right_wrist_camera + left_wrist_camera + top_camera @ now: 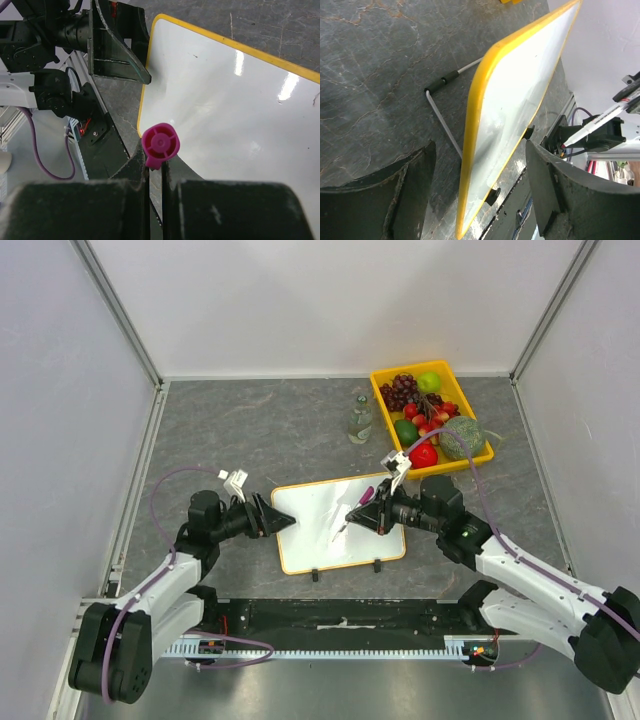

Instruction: Write a sentence on the whiteboard

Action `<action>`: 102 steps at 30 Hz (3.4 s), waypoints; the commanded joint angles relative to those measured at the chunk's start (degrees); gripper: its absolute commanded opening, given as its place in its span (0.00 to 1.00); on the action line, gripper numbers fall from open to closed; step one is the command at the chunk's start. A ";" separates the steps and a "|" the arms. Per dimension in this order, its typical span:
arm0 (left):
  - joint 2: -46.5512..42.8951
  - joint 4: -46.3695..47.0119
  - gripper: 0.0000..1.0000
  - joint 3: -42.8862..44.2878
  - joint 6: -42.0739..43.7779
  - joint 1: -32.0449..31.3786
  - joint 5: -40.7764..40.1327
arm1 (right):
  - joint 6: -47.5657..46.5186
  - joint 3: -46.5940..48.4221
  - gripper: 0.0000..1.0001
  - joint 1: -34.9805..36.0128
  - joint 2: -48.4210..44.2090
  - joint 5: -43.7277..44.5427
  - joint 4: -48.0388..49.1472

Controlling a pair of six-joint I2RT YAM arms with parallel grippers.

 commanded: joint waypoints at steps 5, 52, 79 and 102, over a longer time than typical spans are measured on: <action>0.07 7.62 0.67 -3.68 -1.42 -0.08 4.93 | 0.16 2.20 0.00 0.82 1.30 -0.15 5.79; -7.75 9.47 0.02 -14.93 -5.98 -10.01 1.68 | -0.80 0.79 0.00 0.82 -3.18 1.52 2.71; -22.69 -14.61 0.77 -7.82 -4.84 -10.01 -12.99 | -4.58 2.72 0.00 1.43 -5.03 5.56 -2.73; -9.86 -9.78 0.81 4.40 2.89 -8.60 -12.21 | -4.06 6.06 0.00 5.91 1.83 6.89 5.09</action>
